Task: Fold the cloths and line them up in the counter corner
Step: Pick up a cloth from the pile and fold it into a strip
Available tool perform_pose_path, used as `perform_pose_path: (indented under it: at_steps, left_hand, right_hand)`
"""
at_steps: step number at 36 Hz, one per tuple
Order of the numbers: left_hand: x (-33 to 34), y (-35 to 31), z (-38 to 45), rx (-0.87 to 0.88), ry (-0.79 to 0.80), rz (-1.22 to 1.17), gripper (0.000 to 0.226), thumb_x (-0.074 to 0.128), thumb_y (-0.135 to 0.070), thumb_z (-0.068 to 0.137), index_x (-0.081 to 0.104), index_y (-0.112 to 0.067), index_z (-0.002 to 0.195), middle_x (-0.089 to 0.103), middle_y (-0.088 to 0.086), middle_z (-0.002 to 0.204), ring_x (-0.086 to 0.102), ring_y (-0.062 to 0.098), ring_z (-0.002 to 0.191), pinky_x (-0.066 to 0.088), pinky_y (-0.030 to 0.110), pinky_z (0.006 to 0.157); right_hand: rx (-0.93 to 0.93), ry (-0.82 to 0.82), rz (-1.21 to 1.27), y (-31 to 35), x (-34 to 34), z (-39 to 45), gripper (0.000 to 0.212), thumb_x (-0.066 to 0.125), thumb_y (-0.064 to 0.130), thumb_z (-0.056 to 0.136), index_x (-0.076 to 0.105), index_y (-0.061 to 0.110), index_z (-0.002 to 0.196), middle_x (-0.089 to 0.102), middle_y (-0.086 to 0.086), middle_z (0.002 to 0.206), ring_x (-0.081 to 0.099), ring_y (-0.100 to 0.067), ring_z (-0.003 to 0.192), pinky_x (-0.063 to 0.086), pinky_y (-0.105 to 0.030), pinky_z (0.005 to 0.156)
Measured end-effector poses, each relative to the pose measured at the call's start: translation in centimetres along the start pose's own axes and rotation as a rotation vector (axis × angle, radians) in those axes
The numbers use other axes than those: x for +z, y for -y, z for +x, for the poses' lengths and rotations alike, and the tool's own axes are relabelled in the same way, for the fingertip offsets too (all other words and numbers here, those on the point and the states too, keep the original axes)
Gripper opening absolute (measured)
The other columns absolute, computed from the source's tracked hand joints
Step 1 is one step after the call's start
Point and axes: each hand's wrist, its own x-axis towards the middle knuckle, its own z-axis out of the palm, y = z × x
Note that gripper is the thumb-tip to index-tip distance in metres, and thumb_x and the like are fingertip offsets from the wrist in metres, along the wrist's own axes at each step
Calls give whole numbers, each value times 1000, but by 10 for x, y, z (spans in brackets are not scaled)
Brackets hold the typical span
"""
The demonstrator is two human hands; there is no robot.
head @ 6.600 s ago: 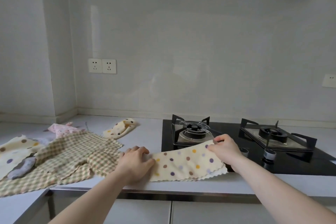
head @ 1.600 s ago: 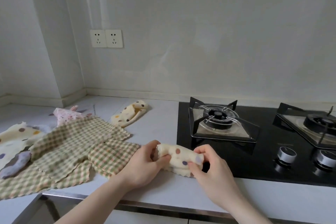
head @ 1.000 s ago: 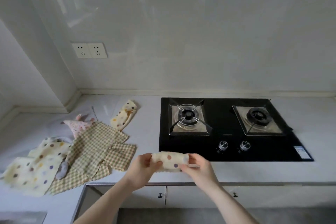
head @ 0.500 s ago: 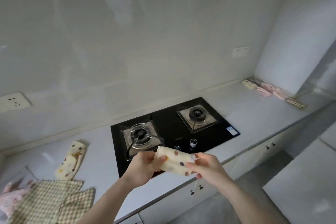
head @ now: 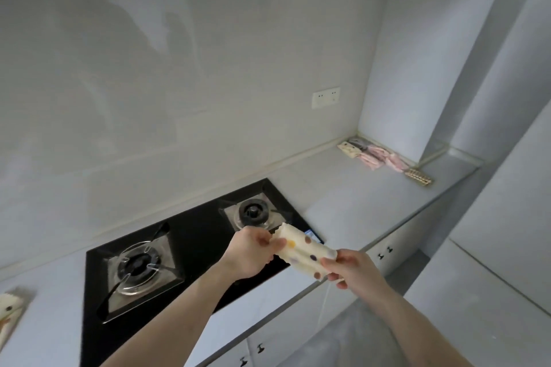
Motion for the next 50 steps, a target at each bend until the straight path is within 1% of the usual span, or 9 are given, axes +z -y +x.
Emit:
perform_pose_path:
  at_steps: [8, 15, 20, 25, 29, 31, 35, 45, 50]
  left_hand:
    - [62, -65, 70, -14, -89, 32, 38, 68, -51, 91, 71, -17, 72, 69, 6, 72, 61, 15, 64, 55, 35, 74]
    - [78, -95, 137, -11, -117, 70, 18, 70, -43, 90, 74, -29, 79, 72, -14, 71, 67, 3, 70, 54, 23, 72]
    - [84, -103, 194, -18, -133, 98, 11, 71, -34, 87, 74, -31, 77, 72, -12, 71, 68, 8, 73, 56, 26, 73]
    - [100, -112, 255, -24, -96, 125, 10, 69, -33, 88, 74, -32, 79, 72, -13, 78, 66, 2, 75, 45, 12, 61]
    - [111, -119, 303, -49, -10, 173, 11, 67, -29, 87, 73, -30, 77, 71, -10, 82, 66, 9, 74, 52, 21, 63]
    - [116, -123, 326, -65, 28, 193, 13, 64, -25, 86, 71, -30, 76, 70, -7, 84, 65, 11, 71, 51, 20, 58]
    - [126, -127, 359, -74, 78, 254, 8, 68, -31, 84, 70, -35, 77, 70, -13, 91, 67, 7, 85, 59, 25, 78]
    - [134, -139, 423, -68, 28, 286, 9, 70, -35, 85, 64, -40, 81, 67, -17, 89, 64, 4, 89, 51, 19, 80]
    - [143, -147, 444, -120, -8, 278, 7, 69, -33, 87, 65, -38, 89, 65, -17, 91, 63, 4, 90, 52, 23, 84]
  right_hand:
    - [61, -38, 65, -4, -102, 56, 9, 72, 19, 87, 75, 11, 89, 75, -5, 77, 70, -11, 69, 51, -26, 63]
    - [114, -110, 175, -9, -150, 115, 12, 70, 19, 89, 73, 9, 94, 72, -3, 77, 66, -8, 64, 49, -21, 54]
    - [201, -192, 189, -23, -175, 170, 10, 70, 22, 92, 68, 12, 92, 70, -5, 84, 66, -12, 72, 53, -25, 64]
    - [294, -274, 98, -39, -205, 224, 17, 64, 28, 98, 64, 11, 97, 67, -3, 83, 66, -15, 79, 58, -29, 81]
    - [352, -313, 120, -51, -234, 256, 15, 61, 22, 100, 61, 7, 98, 67, -6, 86, 69, -23, 94, 58, -36, 92]
    - [381, -377, 224, -61, -249, 276, 18, 61, 21, 100, 63, 3, 102, 69, -9, 89, 68, -23, 92, 59, -36, 85]
    - [470, -452, 403, -76, -280, 307, 23, 63, 21, 97, 66, 0, 107, 67, -13, 85, 61, -19, 74, 50, -26, 53]
    - [585, -506, 504, -95, -331, 410, 32, 59, 26, 101, 58, -5, 107, 64, -17, 91, 61, -22, 76, 53, -29, 60]
    - [649, -485, 466, -106, -352, 467, 31, 62, 25, 98, 63, -5, 105, 67, -15, 84, 58, -17, 60, 45, -23, 44]
